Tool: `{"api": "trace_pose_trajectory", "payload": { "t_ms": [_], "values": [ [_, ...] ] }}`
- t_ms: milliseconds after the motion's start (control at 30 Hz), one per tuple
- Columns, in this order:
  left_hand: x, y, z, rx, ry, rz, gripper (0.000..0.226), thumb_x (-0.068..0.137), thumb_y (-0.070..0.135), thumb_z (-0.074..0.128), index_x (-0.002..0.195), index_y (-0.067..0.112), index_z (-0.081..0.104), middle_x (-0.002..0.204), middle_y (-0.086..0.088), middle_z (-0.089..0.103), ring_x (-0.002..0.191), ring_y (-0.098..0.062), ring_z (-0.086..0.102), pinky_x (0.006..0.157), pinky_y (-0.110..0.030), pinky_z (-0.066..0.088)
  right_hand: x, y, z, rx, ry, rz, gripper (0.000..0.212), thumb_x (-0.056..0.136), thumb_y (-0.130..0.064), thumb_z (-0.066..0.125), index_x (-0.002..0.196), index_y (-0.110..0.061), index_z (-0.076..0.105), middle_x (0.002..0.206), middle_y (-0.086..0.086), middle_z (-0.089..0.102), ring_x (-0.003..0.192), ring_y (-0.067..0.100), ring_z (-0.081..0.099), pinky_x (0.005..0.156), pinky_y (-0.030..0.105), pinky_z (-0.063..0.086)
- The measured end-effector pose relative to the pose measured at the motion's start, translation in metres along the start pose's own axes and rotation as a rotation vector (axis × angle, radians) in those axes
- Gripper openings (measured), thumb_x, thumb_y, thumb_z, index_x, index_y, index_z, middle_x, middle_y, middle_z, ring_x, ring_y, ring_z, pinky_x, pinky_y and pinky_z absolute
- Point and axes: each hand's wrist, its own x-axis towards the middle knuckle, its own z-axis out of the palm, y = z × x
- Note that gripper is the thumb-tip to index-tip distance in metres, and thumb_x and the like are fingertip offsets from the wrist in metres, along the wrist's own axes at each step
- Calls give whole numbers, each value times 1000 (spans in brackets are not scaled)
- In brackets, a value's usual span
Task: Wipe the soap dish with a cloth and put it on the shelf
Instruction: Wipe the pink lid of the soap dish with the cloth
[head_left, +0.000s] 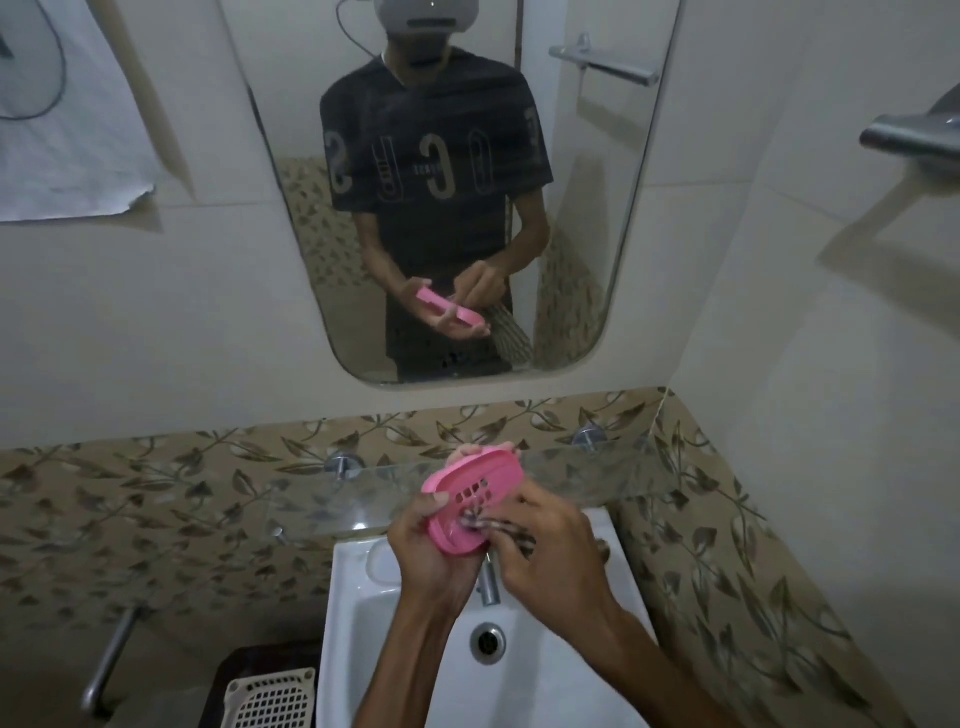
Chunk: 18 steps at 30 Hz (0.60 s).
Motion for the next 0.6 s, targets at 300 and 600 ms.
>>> {"api": "trace_pose_trajectory", "payload": {
  "t_ms": [300,600],
  "values": [
    [5,-4,-2,48,-19,20,83,40,28,89,118,5,73,115,-22,70,102,-36,63,75,-40,51,6,15,-3,-39,3,184,3,90,-27,77,91,-28,75,87,-14,61,76,1,57,69,19,55],
    [10,-9,-3,106,-107,60,64,42,25,86,104,9,80,105,-15,75,88,-26,73,68,-31,61,14,24,-3,13,59,324,17,87,-35,79,77,-22,75,80,-8,65,69,8,61,66,38,58]
  ]
}}
